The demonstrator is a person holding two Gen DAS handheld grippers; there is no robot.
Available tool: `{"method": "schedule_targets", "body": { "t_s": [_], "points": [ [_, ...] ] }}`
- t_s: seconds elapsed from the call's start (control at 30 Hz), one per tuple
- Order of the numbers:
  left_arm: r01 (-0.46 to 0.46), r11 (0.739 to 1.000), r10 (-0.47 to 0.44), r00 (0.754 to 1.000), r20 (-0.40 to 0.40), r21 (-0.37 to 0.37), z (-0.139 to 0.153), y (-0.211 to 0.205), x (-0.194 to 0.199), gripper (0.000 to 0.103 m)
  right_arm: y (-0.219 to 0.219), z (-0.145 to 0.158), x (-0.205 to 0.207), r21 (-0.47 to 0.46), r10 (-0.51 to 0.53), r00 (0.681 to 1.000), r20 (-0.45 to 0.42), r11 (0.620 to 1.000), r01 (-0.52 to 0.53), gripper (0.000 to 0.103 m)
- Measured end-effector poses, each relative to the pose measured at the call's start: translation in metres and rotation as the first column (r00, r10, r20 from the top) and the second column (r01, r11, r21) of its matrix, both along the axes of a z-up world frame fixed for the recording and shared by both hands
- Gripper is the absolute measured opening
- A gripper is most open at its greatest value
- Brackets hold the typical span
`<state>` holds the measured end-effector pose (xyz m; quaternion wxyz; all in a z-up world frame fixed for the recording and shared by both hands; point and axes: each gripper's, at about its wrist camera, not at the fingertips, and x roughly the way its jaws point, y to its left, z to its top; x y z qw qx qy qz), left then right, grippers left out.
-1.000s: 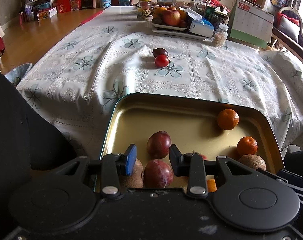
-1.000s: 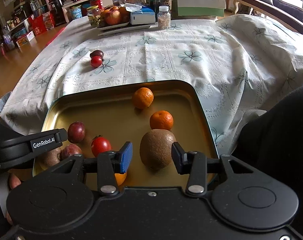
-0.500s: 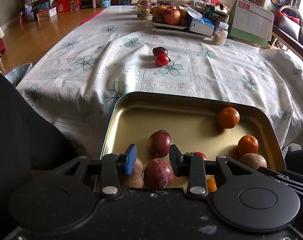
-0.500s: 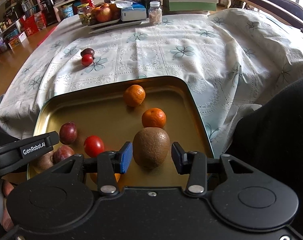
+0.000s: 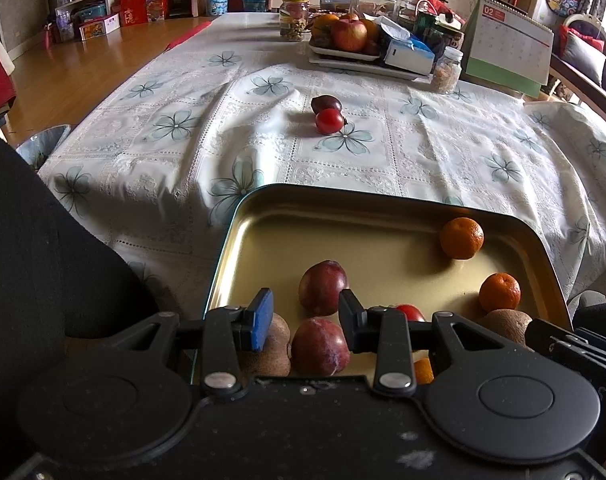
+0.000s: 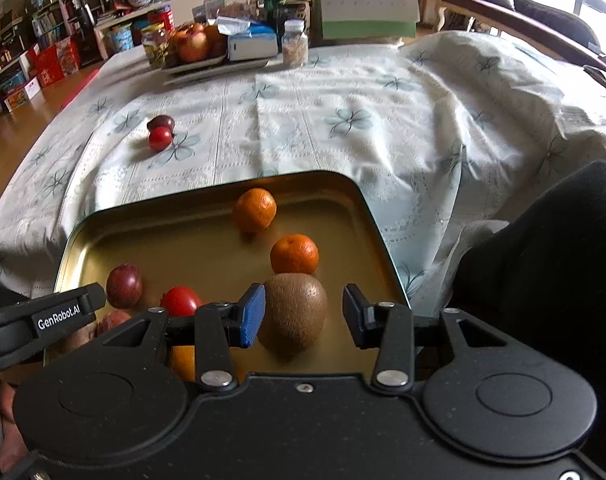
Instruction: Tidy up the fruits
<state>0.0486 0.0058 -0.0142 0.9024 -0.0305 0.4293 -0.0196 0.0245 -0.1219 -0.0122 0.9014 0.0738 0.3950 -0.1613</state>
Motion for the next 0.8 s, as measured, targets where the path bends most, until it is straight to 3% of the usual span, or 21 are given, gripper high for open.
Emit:
{"method": "schedule_targets", "body": {
  "t_s": [0.37,0.63,0.8],
  "points": [
    [-0.014,0.999,0.012,0.999,0.032,0.039,0.003,-0.003,-0.005,0.037,0.006,-0.002,0.002,-0.036,0.031,0.999,-0.018,0.999,-0.031,0.051],
    [0.003,1.000,-0.003,1.000,0.008,0.005,0.004,0.001,-0.001,0.037,-0.004,-0.004,0.005,0.034,0.008,0.999,-0.052,0.999,-0.006,0.051],
    [-0.004,1.000,0.004,1.000,0.017,0.023,0.004,0.000,-0.002,0.037,-0.003,-0.004,0.005,0.035,0.001,0.998,-0.059,0.999,0.001,0.051]
  ]
}}
